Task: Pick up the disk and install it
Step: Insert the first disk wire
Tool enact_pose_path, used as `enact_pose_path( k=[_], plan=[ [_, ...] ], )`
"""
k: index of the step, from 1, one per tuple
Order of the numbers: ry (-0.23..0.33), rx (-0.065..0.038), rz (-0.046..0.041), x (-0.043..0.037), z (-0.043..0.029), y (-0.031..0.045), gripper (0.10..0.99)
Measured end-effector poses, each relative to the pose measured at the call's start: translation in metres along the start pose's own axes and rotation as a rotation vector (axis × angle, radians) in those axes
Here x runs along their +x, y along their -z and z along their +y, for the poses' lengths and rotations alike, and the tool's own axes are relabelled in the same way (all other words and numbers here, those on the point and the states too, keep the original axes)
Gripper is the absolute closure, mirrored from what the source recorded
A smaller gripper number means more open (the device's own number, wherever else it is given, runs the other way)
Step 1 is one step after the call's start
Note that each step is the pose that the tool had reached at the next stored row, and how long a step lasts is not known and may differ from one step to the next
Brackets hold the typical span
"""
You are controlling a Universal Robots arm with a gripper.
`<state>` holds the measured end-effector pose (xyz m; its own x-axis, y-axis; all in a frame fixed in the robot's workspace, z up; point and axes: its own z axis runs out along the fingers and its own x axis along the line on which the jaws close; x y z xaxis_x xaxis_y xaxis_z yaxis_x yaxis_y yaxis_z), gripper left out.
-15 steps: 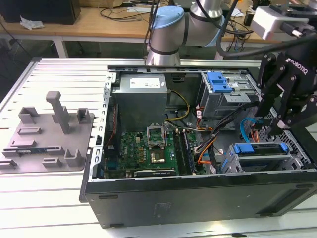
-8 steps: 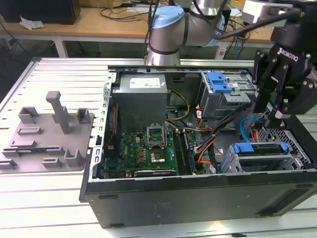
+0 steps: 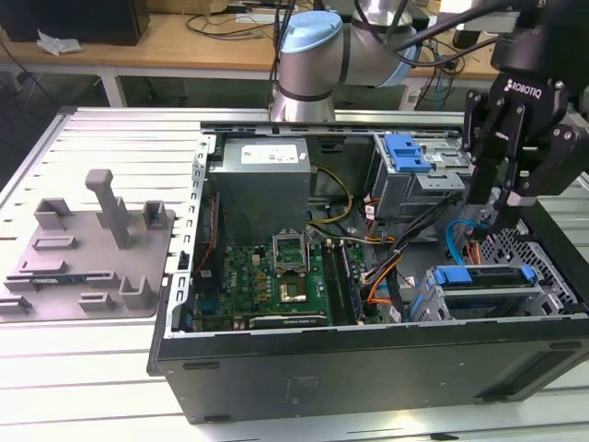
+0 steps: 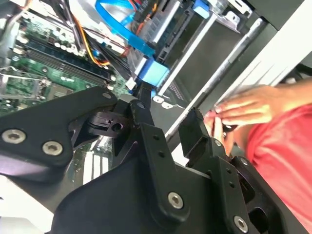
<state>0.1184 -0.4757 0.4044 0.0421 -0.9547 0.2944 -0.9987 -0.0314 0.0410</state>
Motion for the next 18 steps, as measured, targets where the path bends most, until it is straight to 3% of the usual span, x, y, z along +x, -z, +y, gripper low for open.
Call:
enact_pose_path(
  k=[1, 6, 8, 12, 15, 17, 18],
  plan=[
    [0.002, -0.002, 0.0235, -0.0034, -0.0002, 0.0007, 0.584],
    [0.005, -0.004, 0.0725, -0.0175, -0.0007, 0.0043, 0.584],
    [-0.002, -0.006, 0.0732, -0.0240, -0.0009, 0.0018, 0.584],
    [-0.048, -0.016, 0.0716, -0.0257, -0.0011, -0.0012, 0.584],
    [-0.071, 0.019, 0.0712, -0.0277, -0.0012, -0.0007, 0.584],
    [-0.092, 0.063, 0.0713, -0.0290, -0.0012, -0.0002, 0.584],
    [-0.102, 0.075, 0.0712, -0.0294, -0.0013, -0.0003, 0.584]
  ],
)
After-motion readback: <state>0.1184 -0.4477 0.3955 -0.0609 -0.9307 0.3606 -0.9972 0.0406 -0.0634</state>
